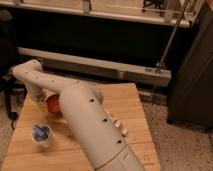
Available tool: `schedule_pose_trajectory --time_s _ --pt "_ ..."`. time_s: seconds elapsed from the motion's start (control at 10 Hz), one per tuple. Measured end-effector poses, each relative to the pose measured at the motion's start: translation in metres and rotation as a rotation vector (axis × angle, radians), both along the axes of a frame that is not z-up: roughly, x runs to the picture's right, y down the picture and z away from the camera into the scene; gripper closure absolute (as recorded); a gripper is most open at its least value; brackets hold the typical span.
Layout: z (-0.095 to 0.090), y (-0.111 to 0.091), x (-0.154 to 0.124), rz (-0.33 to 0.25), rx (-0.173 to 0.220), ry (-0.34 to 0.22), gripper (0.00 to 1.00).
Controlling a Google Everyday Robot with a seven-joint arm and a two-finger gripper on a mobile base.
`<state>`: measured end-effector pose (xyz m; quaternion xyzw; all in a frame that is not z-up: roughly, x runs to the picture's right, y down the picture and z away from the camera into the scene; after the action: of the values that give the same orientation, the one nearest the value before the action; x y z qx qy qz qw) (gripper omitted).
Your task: Push the ceramic bowl across the table
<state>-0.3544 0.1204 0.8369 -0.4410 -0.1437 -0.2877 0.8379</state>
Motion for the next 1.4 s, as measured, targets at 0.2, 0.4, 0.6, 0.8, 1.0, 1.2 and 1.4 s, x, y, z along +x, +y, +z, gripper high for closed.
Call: schedule_pose_trajectory --time_s 0.2,0.4,0.6,0.8,1.0,1.2,1.4 --pt "0.003 0.008 0.02 0.008 -0.021 0.022 0.5" --pt "0.005 0.011 0.039 0.016 -0.029 0.045 0.5" --pt "0.005 0.009 0.049 0.018 -0.026 0.049 0.5" --pt "0.003 0.002 0.033 0.025 -0.002 0.006 0.5" --pt "0.0 -0.005 0.003 0.024 0.017 -0.048 0.5" --pt "0.002 -0.018 -0.005 0.002 0.028 -0.063 0.5" --pt "0.004 -0.033 0.002 -0.024 0.03 -0.054 0.5"
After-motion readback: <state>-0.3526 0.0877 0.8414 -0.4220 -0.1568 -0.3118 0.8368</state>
